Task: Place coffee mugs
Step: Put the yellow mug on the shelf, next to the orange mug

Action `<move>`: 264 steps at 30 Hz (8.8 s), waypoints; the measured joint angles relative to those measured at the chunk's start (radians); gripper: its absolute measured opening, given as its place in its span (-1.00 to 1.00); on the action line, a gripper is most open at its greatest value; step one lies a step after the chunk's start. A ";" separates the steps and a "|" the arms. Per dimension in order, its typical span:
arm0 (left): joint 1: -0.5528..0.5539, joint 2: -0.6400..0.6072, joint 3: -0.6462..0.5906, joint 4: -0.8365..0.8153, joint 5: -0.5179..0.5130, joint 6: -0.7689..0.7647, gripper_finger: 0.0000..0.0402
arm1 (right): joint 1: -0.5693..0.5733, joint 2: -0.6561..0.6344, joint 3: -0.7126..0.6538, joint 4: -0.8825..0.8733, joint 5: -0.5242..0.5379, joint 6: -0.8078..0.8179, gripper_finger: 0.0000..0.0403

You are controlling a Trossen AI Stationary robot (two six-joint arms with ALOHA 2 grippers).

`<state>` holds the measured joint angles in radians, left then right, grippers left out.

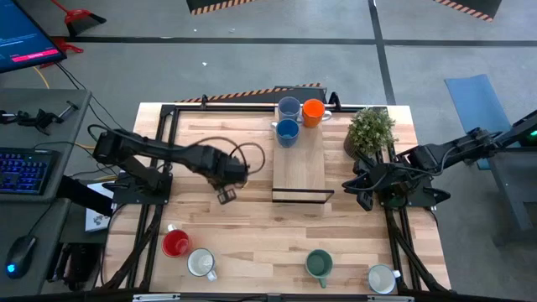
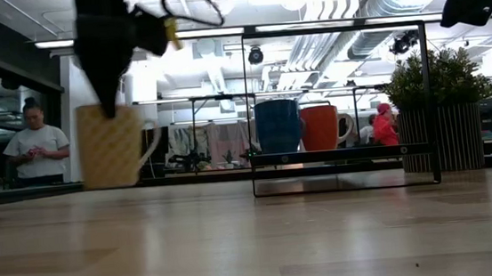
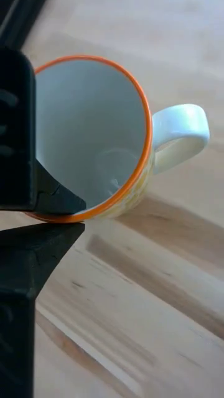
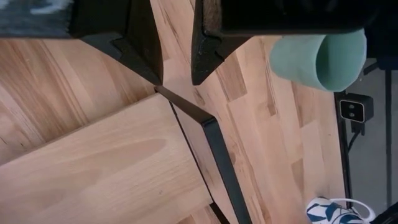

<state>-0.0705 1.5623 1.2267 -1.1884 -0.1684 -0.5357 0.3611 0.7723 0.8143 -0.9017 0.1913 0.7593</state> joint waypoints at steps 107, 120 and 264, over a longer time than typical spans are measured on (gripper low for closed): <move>0.092 0.598 0.820 -0.233 -0.048 0.462 -0.63 | 0.000 0.001 0.000 0.026 -0.050 -0.008 -0.68; 0.125 0.597 0.819 -0.131 -0.040 0.556 -0.63 | 0.000 0.001 0.000 0.018 -0.064 0.000 -0.68; 0.076 -0.299 -0.086 0.319 0.046 0.276 -0.63 | -0.624 0.688 0.375 -0.052 -0.263 -0.768 -0.79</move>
<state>0.0055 1.2636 1.1408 -0.8696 -0.1226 -0.2597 -0.2634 1.4601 1.1896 -0.9536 -0.0722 -0.0083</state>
